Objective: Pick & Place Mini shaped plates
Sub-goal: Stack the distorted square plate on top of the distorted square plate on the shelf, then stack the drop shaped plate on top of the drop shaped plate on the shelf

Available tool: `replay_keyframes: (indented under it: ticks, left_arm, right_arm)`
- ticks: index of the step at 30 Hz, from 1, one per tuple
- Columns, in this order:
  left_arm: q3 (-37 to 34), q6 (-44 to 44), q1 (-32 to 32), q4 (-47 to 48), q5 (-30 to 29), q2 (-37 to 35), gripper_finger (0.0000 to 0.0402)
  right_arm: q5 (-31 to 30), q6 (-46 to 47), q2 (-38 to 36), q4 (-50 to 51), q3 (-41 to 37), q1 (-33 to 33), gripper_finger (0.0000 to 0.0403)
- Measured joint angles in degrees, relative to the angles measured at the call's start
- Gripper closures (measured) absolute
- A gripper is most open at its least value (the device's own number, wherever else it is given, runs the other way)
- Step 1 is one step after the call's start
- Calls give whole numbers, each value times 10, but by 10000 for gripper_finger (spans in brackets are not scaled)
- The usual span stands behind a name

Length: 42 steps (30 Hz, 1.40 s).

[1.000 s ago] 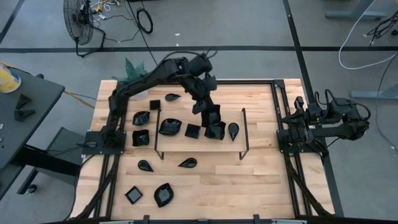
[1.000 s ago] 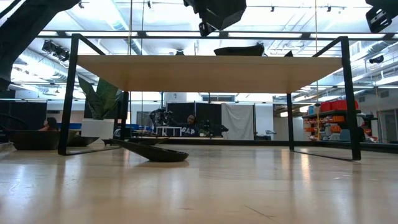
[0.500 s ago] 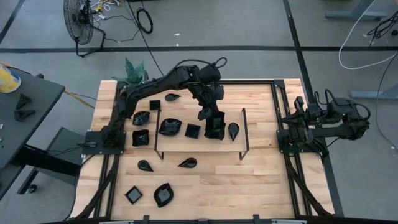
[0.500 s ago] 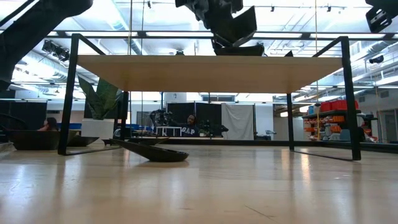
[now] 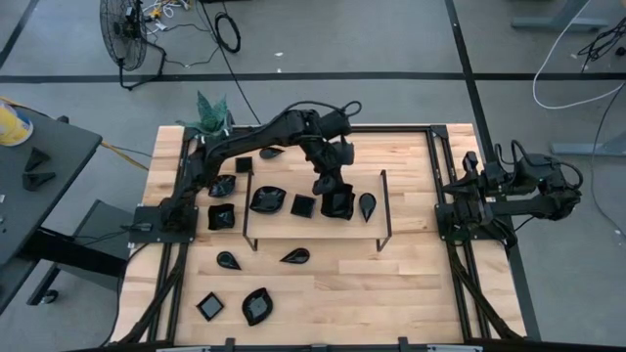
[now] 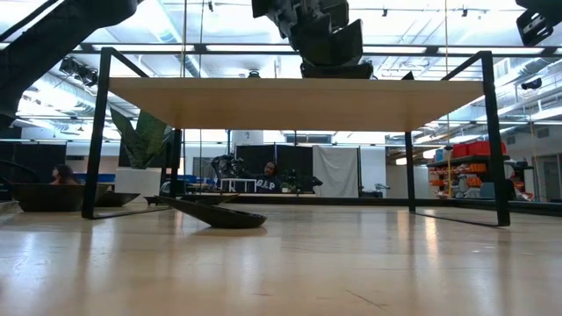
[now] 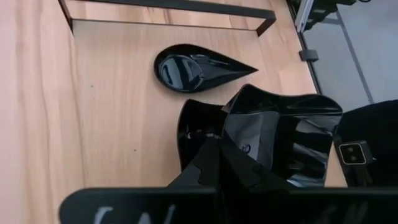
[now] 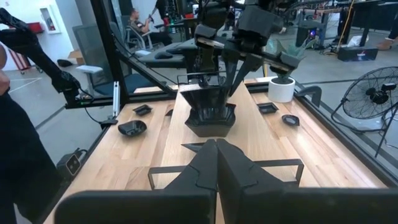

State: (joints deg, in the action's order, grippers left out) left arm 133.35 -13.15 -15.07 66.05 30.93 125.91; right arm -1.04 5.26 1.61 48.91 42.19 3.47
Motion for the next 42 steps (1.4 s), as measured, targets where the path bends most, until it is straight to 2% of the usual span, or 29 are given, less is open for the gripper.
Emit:
replay_keyframes:
  ticks: [18, 26, 42]
  left_arm:
    - [1, 9, 6, 14, -3, -1, 399]
    - [1, 10, 9, 15, -27, -1, 397]
    - [1, 19, 12, 13, -28, -1, 292]
  right_arm:
    - [0, 0, 0, 0, 0, 0, 398]
    - [0, 0, 0, 0, 0, 0, 398]
    - [0, 0, 0, 0, 0, 0, 398]
